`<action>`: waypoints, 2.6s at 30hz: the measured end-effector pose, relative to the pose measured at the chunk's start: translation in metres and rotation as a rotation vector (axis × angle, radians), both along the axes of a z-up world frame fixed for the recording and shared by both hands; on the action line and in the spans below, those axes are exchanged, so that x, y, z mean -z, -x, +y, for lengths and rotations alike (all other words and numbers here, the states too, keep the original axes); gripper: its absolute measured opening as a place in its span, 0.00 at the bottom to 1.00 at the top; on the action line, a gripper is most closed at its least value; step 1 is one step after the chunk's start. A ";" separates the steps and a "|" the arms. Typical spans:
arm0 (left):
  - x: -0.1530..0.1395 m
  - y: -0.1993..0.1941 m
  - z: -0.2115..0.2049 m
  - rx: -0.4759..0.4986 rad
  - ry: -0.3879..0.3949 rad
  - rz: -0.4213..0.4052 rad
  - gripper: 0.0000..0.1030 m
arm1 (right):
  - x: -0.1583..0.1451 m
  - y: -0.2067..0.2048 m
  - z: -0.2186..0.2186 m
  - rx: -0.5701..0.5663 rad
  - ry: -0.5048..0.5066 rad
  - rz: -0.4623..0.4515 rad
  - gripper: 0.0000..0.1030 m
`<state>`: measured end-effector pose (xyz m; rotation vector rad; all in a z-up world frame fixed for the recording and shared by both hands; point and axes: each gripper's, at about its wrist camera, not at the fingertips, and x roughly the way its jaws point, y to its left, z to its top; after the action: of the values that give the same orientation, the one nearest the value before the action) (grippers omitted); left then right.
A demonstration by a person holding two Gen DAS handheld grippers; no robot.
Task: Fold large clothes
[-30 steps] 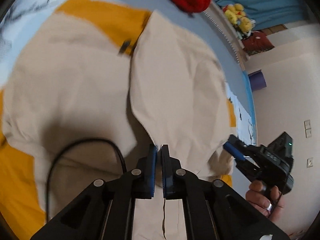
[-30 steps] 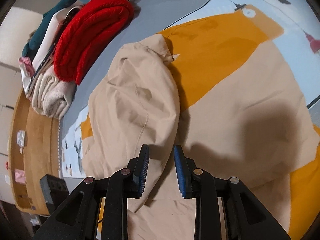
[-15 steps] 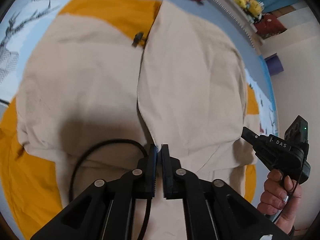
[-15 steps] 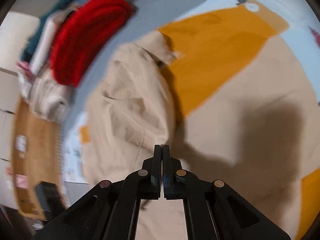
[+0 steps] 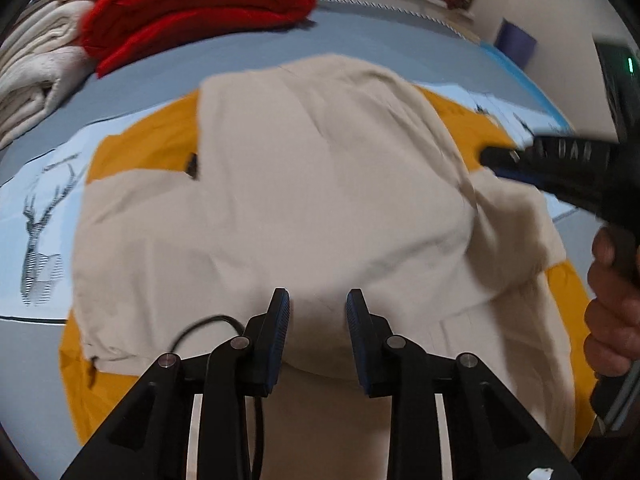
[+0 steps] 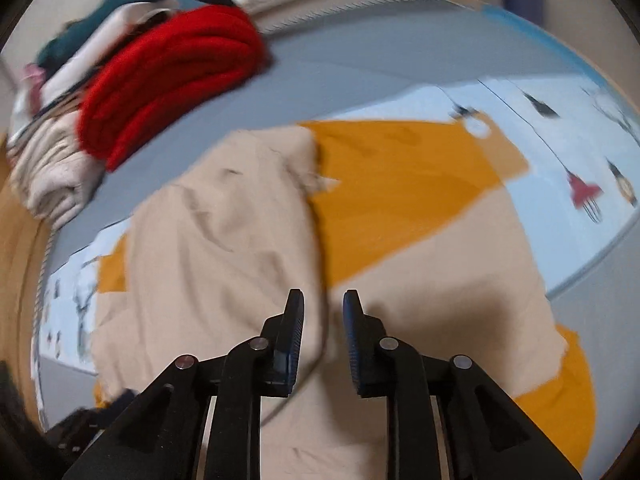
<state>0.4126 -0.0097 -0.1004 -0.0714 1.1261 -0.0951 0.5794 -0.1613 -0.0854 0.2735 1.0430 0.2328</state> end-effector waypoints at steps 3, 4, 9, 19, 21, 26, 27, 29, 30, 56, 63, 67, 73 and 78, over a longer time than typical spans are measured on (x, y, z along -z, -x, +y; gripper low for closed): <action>0.027 -0.003 -0.002 -0.001 -0.007 0.117 0.26 | 0.020 -0.004 0.010 -0.080 -0.061 0.096 0.22; 0.033 -0.004 0.000 -0.012 0.000 0.148 0.26 | 0.030 -0.005 0.013 -0.092 -0.043 0.147 0.22; 0.027 -0.010 0.017 -0.048 0.099 0.172 0.26 | 0.057 -0.010 0.007 -0.061 0.068 0.274 0.22; -0.020 -0.012 0.058 -0.183 0.111 0.008 0.26 | 0.005 -0.001 0.032 -0.202 -0.064 0.013 0.23; -0.030 -0.011 0.066 -0.202 0.085 -0.038 0.26 | 0.022 0.001 0.045 -0.259 -0.047 0.091 0.27; -0.063 -0.004 0.100 -0.263 0.021 -0.177 0.26 | 0.053 0.000 0.055 -0.237 0.129 0.220 0.29; -0.071 -0.001 0.107 -0.276 0.011 -0.208 0.26 | 0.043 0.001 0.054 -0.226 0.128 0.188 0.30; -0.089 0.006 0.121 -0.299 0.006 -0.267 0.26 | 0.013 0.007 0.050 -0.210 0.140 0.050 0.29; -0.098 0.012 0.129 -0.308 0.009 -0.290 0.26 | -0.001 0.014 0.048 -0.200 0.145 -0.012 0.29; -0.223 0.329 0.158 -0.232 -0.105 -0.596 0.43 | -0.231 0.347 -0.160 0.124 0.155 -0.585 0.30; -0.150 0.363 0.182 -0.321 0.000 -0.441 0.07 | -0.143 0.384 -0.218 0.200 0.189 -0.374 0.20; -0.136 0.354 0.186 -0.355 0.037 -0.391 0.07 | -0.126 0.378 -0.233 0.212 0.178 -0.306 0.21; -0.130 0.344 0.193 -0.377 0.114 -0.358 0.07 | -0.110 0.362 -0.234 0.203 0.198 -0.238 0.21; -0.115 0.349 0.195 -0.407 0.159 -0.317 0.07 | -0.097 0.358 -0.228 0.204 0.166 -0.179 0.21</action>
<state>0.0636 0.1850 0.0148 -0.4109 0.7679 0.1634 0.2210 -0.3891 0.0118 0.2030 0.8445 -0.0135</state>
